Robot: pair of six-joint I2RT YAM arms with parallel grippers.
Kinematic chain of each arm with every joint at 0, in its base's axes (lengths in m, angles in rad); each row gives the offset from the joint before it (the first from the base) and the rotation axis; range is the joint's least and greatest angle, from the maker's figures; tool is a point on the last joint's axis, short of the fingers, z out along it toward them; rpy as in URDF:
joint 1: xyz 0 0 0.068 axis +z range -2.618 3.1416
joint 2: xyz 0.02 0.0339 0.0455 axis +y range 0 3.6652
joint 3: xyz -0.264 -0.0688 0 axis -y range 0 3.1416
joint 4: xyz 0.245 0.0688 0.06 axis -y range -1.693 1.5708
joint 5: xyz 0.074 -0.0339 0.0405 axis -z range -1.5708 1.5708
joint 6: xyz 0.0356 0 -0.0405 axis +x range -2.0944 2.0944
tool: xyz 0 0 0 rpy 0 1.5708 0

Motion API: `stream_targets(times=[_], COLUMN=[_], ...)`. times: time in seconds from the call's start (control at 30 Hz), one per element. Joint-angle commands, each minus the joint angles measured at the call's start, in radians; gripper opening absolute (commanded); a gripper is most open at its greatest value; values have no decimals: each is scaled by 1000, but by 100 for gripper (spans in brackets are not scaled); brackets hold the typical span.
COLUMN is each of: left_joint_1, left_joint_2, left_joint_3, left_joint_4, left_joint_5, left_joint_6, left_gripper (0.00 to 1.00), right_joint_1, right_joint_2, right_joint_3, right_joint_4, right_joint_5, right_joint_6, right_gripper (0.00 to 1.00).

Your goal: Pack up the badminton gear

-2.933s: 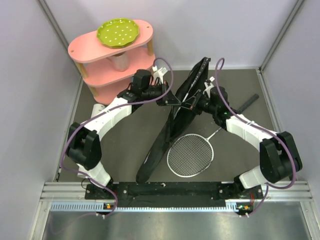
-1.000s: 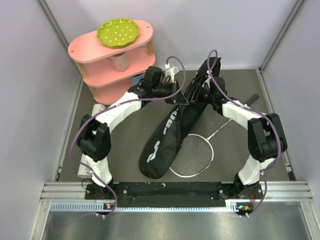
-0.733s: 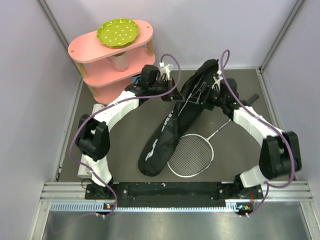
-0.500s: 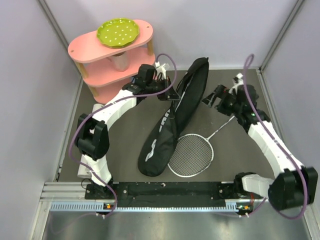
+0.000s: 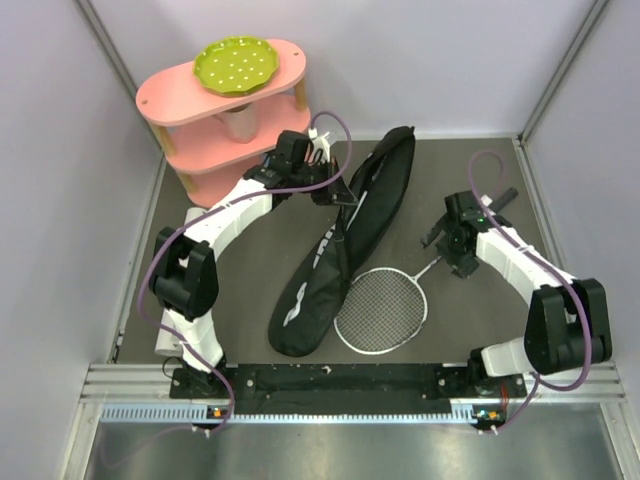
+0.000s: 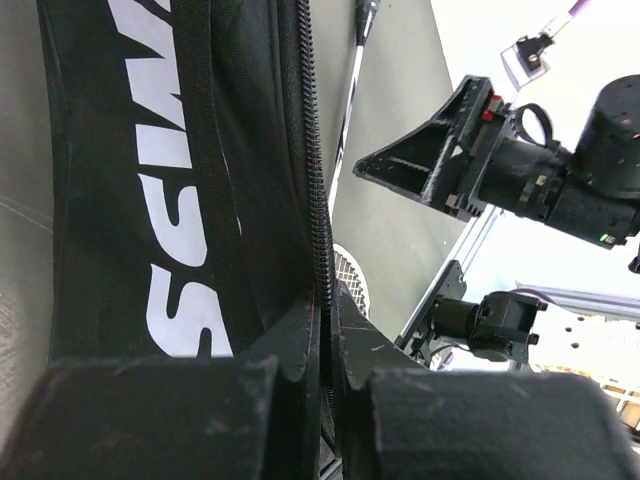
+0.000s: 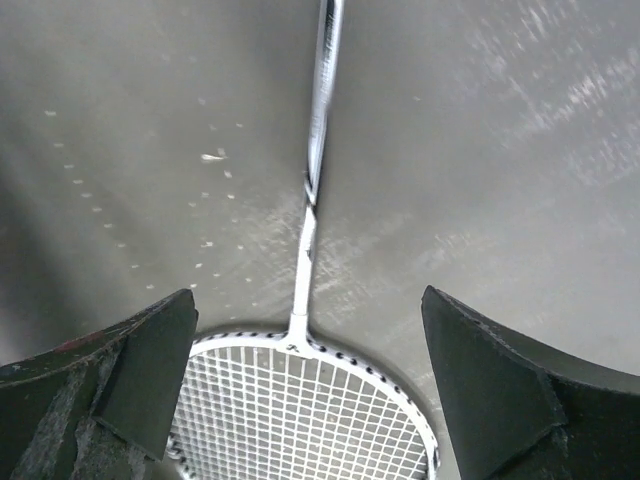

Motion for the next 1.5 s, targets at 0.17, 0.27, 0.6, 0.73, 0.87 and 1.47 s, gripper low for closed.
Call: stream_targets(times=[0.17,0.27,0.6,0.73,0.87,1.47], left_joint_1=[1,1,1,1,1,31], left_joint_2=[-70,-69,-72,-72,-70,-79], left_joint_3=[39,34,14,16,17,39], left_joint_4=[34,34,56,57,56,25], left_joint_5=[8,12,28,28,34,39], left_joint_6=[27,27,21,27,27,64], left_gripper=[0,0,0,0,0,0], right_joint_1=[74,74,74,73,74,62], right_joint_2=[166,214,338,370,404,-201], right_joint_3=[133,153,221,225,221,-138], right_joint_4=[-176,-176,-174,-174,-170,309], right_joint_5=[214,195,168,154,145,203], right_joint_6=[206,233,268,287,304,-226], right_gripper=[81,74,53,44,34,0])
